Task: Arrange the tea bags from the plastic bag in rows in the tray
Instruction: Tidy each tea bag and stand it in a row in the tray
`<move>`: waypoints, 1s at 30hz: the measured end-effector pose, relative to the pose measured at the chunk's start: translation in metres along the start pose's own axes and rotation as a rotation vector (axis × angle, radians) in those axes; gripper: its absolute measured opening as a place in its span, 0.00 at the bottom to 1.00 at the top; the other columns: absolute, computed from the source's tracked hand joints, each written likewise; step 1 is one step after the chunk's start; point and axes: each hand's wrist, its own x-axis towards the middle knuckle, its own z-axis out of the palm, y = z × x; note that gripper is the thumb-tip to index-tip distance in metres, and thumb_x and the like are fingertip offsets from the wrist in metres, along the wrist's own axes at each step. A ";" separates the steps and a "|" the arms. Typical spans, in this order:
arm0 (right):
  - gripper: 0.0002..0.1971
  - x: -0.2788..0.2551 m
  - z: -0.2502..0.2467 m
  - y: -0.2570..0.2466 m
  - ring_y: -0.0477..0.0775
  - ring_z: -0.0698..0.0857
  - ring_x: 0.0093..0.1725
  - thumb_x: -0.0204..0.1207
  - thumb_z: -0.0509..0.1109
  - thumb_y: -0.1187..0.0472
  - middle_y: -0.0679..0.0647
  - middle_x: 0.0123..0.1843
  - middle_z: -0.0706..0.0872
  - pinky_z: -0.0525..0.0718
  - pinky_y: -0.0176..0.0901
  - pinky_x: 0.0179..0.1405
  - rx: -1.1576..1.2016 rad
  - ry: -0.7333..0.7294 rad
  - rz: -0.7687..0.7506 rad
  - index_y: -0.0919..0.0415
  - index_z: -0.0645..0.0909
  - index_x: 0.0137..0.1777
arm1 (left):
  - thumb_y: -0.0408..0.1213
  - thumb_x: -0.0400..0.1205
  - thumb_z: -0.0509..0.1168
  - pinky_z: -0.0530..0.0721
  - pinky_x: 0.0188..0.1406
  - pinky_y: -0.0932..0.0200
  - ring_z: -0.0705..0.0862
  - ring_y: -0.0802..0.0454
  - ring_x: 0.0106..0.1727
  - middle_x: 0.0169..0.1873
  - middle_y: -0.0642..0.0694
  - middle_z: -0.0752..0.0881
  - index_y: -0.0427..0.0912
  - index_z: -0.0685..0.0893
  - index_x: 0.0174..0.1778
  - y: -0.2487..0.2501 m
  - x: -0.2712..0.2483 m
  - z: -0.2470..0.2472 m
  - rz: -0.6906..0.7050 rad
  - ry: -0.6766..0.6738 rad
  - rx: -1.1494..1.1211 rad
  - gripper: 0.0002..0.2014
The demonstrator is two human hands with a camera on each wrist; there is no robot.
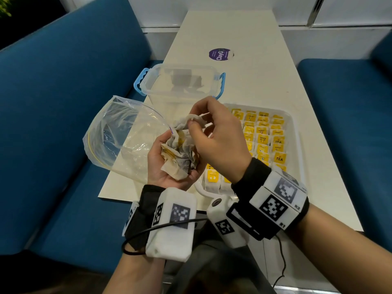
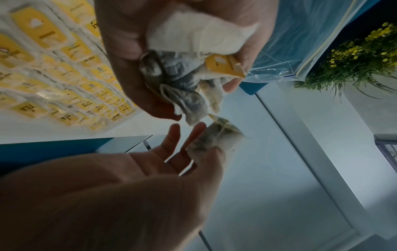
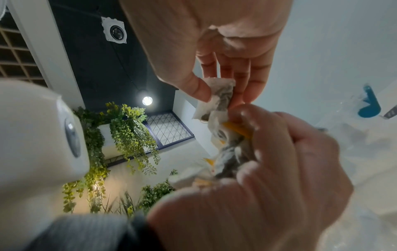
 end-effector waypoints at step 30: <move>0.08 -0.023 -0.091 0.027 0.46 0.83 0.28 0.73 0.69 0.70 0.49 0.31 0.84 0.81 0.35 0.27 0.674 0.041 0.681 0.56 0.76 0.39 | 0.35 0.59 0.73 0.86 0.25 0.51 0.85 0.38 0.34 0.42 0.33 0.81 0.29 0.75 0.59 -0.005 -0.004 0.001 -0.238 -0.149 -0.255 0.32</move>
